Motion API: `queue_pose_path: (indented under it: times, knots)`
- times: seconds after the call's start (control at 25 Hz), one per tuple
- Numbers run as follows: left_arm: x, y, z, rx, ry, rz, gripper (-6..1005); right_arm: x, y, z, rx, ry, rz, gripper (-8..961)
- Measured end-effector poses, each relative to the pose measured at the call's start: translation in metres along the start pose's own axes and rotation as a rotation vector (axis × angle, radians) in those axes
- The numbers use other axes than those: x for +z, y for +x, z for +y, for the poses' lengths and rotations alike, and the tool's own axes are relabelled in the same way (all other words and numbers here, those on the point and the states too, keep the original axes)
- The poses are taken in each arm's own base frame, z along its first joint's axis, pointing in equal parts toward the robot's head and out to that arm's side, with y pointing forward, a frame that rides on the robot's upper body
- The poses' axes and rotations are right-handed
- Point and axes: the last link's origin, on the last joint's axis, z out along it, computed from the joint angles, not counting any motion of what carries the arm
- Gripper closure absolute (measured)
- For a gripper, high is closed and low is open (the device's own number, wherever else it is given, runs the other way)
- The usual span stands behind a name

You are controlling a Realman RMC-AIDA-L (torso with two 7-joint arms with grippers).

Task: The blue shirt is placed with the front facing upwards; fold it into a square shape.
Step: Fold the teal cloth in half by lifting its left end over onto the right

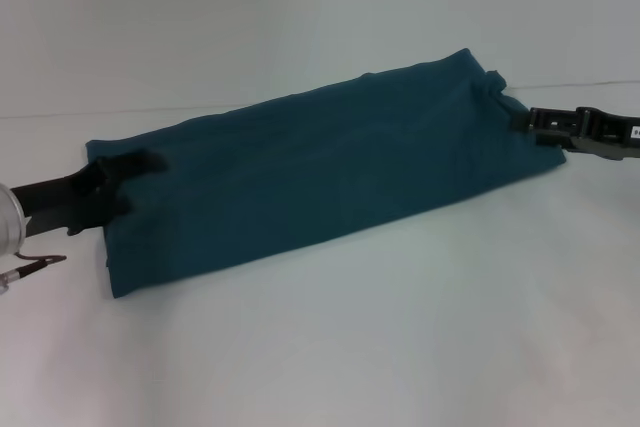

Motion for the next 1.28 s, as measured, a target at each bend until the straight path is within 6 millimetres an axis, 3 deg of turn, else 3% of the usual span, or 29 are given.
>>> queue_pose_path:
  times: [0.52,0.8,1.28]
  knots:
    - [0.025,-0.004,-0.009,-0.031,0.094,0.148,126,0.007,0.003,0.003,0.000,-0.003,-0.003,169]
    - [0.034,-0.010,-0.015,-0.014,0.139,0.138,134,0.008,0.002,0.003,-0.002,-0.003,-0.005,169]
    - [0.027,-0.004,-0.016,-0.003,0.127,0.143,148,0.009,0.001,0.005,0.000,-0.009,-0.010,169]
